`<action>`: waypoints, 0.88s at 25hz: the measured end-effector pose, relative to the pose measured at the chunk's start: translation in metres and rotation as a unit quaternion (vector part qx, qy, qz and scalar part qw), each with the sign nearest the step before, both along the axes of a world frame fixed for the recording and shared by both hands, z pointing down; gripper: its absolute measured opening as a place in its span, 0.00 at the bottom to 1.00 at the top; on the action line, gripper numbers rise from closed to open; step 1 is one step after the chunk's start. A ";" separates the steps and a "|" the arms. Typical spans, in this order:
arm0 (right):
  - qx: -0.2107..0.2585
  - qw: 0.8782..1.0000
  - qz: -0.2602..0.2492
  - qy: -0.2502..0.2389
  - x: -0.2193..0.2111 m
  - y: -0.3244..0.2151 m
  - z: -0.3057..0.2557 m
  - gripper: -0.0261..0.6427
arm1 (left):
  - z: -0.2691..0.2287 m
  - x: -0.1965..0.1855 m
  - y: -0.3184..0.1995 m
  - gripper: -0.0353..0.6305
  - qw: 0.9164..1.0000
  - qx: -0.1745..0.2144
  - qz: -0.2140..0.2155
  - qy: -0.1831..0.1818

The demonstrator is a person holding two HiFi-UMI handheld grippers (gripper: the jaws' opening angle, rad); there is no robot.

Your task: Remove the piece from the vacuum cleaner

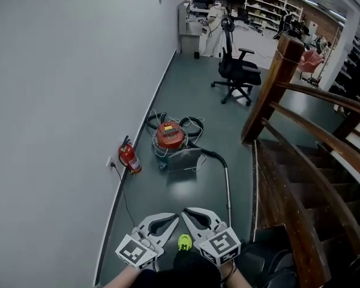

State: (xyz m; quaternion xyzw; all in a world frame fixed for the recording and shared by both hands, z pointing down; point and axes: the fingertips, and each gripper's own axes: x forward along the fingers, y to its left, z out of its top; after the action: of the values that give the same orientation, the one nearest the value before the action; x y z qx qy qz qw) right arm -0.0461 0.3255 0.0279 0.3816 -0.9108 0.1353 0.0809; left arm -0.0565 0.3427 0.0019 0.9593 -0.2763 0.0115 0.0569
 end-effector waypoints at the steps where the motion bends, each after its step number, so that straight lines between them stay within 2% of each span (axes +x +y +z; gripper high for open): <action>1: -0.001 1.000 -0.001 0.002 0.003 -0.009 0.000 0.06 | 0.001 0.003 -0.009 0.06 1.000 -0.001 -0.002 -0.003; 3: -0.003 1.000 -0.005 0.003 0.009 -0.027 0.000 0.06 | 0.003 0.007 -0.026 0.06 1.000 -0.003 -0.007 -0.006; 8: 0.000 1.000 -0.017 0.012 0.013 -0.064 0.003 0.06 | 0.002 0.012 -0.062 0.06 1.000 0.000 -0.026 0.012; 10: 0.003 1.000 -0.020 0.020 0.015 -0.076 0.004 0.06 | 0.006 0.013 -0.074 0.06 1.000 0.002 -0.029 0.004; 18: 0.001 1.000 -0.024 0.020 0.024 -0.098 0.007 0.07 | 0.009 0.018 -0.098 0.06 0.999 -0.002 -0.037 0.005; 22: -0.009 0.999 -0.024 0.021 0.028 -0.112 0.012 0.07 | 0.015 0.020 -0.114 0.06 1.000 -0.008 -0.025 0.003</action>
State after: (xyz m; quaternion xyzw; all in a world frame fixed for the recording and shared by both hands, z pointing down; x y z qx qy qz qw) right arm -0.0182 0.2135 0.0402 0.3614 -0.9166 0.1337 0.1065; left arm -0.0365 0.2286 0.0172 0.9517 -0.2999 0.0092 0.0653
